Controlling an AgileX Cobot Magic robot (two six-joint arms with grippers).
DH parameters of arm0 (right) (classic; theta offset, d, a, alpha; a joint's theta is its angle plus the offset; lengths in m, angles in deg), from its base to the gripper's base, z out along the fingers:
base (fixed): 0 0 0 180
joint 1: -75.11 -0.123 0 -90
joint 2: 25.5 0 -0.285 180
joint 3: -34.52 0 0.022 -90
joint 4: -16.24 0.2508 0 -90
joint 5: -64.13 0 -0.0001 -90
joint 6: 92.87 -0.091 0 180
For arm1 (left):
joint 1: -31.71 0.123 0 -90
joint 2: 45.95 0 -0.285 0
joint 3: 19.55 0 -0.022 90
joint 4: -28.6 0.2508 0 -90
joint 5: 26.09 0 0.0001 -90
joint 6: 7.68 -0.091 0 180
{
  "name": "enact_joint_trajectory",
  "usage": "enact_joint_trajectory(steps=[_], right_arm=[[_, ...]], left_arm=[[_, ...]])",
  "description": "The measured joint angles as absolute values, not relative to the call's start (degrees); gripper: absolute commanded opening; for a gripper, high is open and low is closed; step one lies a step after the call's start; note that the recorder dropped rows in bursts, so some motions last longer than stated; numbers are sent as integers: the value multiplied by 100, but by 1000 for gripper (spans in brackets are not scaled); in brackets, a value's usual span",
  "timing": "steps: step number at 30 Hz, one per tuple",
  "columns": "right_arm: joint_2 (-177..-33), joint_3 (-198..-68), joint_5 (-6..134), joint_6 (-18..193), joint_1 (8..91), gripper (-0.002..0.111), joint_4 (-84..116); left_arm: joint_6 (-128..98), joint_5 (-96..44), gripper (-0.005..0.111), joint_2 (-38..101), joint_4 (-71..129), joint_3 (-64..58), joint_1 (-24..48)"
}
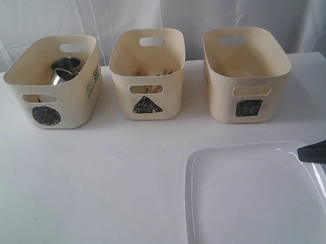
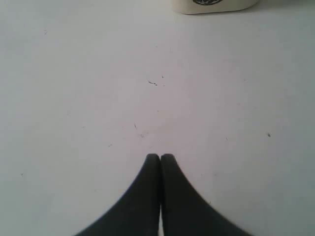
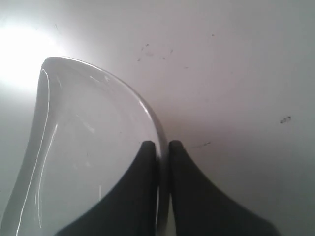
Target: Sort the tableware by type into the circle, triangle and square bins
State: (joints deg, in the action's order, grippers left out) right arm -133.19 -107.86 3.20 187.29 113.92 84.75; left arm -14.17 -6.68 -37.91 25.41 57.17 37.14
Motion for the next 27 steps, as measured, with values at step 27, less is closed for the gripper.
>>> enact_joint_trajectory(steps=[27], right_arm=[[-13860,-10779,750,18209,11392,0,8642]], left_arm=[[-1417,-668,0,-3791,2541,5717,3714]])
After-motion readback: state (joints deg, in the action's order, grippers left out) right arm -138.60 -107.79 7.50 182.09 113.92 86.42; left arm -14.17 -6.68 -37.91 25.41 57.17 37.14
